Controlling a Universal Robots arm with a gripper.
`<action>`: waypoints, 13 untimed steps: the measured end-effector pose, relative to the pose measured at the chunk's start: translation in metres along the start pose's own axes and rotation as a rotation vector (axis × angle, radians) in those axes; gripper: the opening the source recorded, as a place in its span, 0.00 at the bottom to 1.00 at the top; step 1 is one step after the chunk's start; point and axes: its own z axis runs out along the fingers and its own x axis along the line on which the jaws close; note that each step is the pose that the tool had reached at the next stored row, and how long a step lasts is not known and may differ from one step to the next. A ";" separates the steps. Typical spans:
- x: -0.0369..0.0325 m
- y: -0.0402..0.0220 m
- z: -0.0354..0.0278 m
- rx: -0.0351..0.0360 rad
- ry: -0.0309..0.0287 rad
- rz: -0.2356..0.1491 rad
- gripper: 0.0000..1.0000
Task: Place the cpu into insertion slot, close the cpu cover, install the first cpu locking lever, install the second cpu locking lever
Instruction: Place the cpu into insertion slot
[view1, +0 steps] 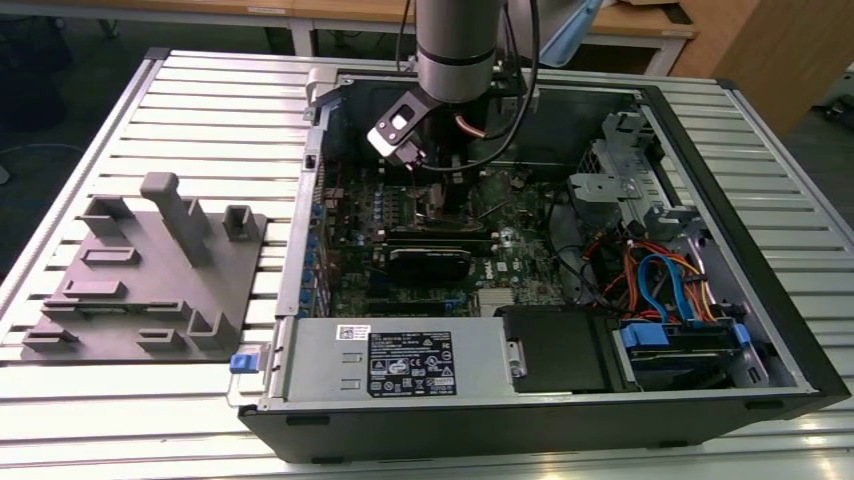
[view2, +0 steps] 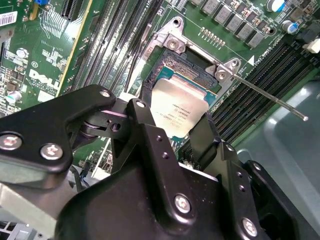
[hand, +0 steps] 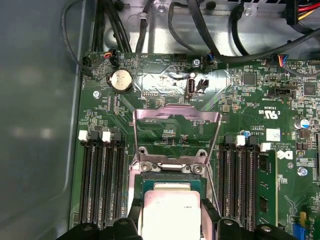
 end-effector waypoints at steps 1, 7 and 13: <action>0.0000 0.0000 0.0001 0.0000 0.0000 0.000 0.54; 0.0000 -0.0001 0.0002 0.0000 -0.0002 0.000 0.54; 0.0020 -0.0006 0.0035 0.0012 -0.0517 -0.004 0.54</action>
